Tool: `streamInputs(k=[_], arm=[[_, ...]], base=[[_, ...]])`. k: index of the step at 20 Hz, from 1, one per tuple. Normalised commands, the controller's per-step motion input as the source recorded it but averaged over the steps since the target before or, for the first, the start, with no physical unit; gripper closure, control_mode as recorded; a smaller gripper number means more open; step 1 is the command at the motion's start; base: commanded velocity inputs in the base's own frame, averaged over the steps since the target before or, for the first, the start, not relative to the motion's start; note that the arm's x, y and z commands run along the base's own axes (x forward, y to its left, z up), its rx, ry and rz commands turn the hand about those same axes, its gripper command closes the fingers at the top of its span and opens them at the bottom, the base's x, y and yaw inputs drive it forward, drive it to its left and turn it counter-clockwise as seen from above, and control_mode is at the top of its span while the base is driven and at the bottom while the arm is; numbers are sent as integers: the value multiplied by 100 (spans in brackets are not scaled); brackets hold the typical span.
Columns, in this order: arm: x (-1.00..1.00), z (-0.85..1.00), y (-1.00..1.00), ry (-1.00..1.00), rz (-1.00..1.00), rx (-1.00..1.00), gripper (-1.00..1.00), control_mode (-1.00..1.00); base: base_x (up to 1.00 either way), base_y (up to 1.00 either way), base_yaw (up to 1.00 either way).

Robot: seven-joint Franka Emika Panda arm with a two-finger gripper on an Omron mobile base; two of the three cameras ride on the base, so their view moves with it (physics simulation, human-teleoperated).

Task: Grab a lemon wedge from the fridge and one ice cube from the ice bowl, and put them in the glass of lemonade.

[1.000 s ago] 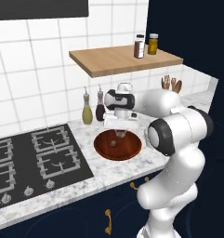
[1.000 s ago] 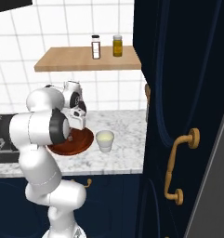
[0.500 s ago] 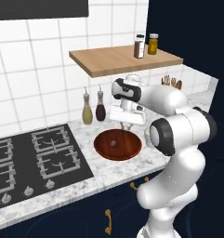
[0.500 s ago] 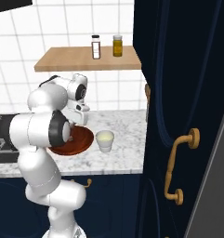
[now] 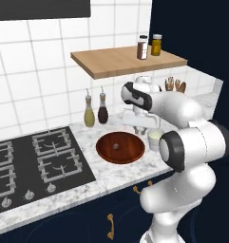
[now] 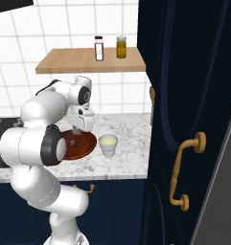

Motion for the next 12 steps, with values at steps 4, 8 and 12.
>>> streamInputs(k=[4,8,12], arm=[[-24,30,-37,0,-2,-21,100,-100],[0,26,-27,0,23,-25,100,-100],[0,1,-36,0,6,-32,100,-100]], base=[[0,0,0],[0,0,0],[0,0,0]])
